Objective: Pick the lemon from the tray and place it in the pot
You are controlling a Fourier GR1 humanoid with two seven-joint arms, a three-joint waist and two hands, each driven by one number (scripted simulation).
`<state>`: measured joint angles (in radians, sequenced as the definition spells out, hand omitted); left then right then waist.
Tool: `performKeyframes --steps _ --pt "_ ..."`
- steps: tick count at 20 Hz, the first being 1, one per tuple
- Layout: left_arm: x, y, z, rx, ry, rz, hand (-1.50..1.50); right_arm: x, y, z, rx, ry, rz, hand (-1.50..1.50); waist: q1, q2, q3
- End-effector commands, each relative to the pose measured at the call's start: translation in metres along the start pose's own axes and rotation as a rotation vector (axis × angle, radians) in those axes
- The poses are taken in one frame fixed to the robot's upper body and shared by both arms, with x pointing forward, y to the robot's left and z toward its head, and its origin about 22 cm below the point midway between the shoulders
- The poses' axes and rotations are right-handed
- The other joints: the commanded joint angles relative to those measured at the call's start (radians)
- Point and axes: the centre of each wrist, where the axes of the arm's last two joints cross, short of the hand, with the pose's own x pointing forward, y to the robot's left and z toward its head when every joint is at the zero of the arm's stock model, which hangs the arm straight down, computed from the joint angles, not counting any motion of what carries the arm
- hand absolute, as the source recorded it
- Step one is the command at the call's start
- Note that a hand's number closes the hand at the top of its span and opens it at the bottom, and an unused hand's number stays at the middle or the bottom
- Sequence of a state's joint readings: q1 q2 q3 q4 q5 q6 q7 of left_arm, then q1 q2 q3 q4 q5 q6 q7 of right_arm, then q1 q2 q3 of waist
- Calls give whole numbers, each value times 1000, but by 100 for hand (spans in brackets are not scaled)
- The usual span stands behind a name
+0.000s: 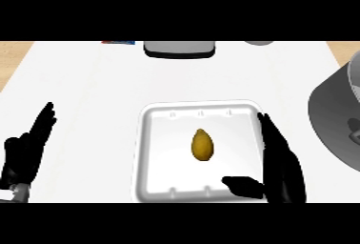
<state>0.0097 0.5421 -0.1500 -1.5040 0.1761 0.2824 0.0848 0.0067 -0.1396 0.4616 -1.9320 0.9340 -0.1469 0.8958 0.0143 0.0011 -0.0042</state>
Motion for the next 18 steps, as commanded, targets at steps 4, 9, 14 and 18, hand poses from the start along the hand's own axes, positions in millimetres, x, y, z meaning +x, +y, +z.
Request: performKeyframes --steps 4,9,14,18 --pt "8 -3 -6 2 -9 1 0 62 10 -20 283 158 220 -150 17 6 2" --pt "-1 2 6 -16 -1 5 0 75 14 -48 423 240 250 -150 17 2 3" --pt "6 4 -1 -2 -20 -21 0 93 26 -62 489 255 266 -150 7 1 4" --pt "2 9 5 -12 21 6 0 93 35 -67 509 276 318 -150 0 -1 4"
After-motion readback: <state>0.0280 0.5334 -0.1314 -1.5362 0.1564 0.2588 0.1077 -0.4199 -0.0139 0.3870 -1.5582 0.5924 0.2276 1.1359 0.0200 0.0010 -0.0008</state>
